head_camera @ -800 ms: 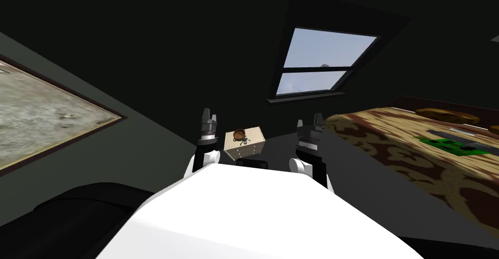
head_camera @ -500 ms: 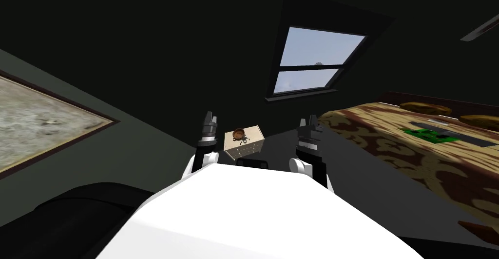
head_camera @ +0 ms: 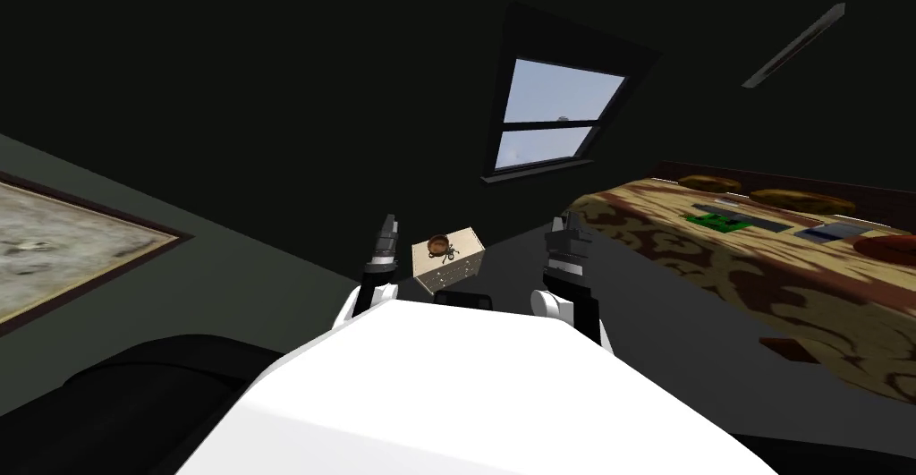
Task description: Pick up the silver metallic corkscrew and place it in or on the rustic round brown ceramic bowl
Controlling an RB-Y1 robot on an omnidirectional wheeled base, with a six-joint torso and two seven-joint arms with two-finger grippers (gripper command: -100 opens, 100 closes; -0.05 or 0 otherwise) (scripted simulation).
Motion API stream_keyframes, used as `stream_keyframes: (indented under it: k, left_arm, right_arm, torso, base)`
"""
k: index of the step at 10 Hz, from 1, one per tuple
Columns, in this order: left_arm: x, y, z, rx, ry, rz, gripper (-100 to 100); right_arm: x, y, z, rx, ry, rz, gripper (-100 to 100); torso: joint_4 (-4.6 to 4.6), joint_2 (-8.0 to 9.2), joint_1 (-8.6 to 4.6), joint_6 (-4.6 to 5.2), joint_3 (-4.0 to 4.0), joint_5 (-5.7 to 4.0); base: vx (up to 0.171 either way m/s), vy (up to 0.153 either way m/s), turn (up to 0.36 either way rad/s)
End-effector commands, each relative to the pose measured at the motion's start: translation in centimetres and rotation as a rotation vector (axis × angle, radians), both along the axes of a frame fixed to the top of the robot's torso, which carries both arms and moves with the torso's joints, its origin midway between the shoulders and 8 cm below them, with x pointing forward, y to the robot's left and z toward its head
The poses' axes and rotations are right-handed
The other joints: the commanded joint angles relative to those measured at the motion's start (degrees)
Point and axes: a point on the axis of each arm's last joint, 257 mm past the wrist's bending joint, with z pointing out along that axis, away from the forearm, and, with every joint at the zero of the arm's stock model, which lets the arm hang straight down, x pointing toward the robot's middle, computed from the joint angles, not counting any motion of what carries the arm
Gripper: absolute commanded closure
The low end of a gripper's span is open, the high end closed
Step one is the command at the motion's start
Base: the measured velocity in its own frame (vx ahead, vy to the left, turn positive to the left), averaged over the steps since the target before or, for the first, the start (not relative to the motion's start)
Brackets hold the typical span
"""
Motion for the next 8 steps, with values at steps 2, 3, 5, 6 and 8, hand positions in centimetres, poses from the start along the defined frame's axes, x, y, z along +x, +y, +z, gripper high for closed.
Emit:
stream_keyframes:
  k: [2,3,5,6,8]
  left_arm:
    - [0.4,1.2,-2.3,0.043,0.042,0.024,-100]
    - [0.4,1.7,-3.2,0.073,0.053,0.036,-100]
    - [0.6,2.4,-5.2,0.102,0.086,0.053,-100]
    - [0.6,2.8,-5.9,0.137,0.094,0.065,-100]
    - [0.7,3.4,-8.0,0.169,0.129,0.08,-100]
  right_arm:
    - [0.0,0.0,0.0,0.0,0.0,0.0,0]
    - [0.0,0.0,0.0,0.0,0.0,0.0,0]
    - [0.0,0.0,0.0,0.0,0.0,0.0,0]
    - [0.0,0.0,0.0,0.0,0.0,0.0,0]
    - [0.0,0.0,0.0,0.0,0.0,0.0,0]
  torso:
    - [0.0,-0.01,-0.05,-0.01,0.0,-0.01]
    - [-0.01,-0.05,-0.15,-0.03,-0.03,-0.03]
    - [-0.02,-0.12,-0.2,-0.03,-0.07,-0.04]
    - [-0.03,-0.15,-0.2,-0.01,-0.09,-0.05]
    - [-0.02,-0.12,-0.16,-0.05,-0.07,-0.04]
  base:
    - [-0.058,0.077,-0.133]
    - [-0.053,0.064,-0.158]
    - [-0.034,0.054,-0.146]
    - [-0.042,0.068,-0.315]
    - [-0.05,0.059,-0.165]
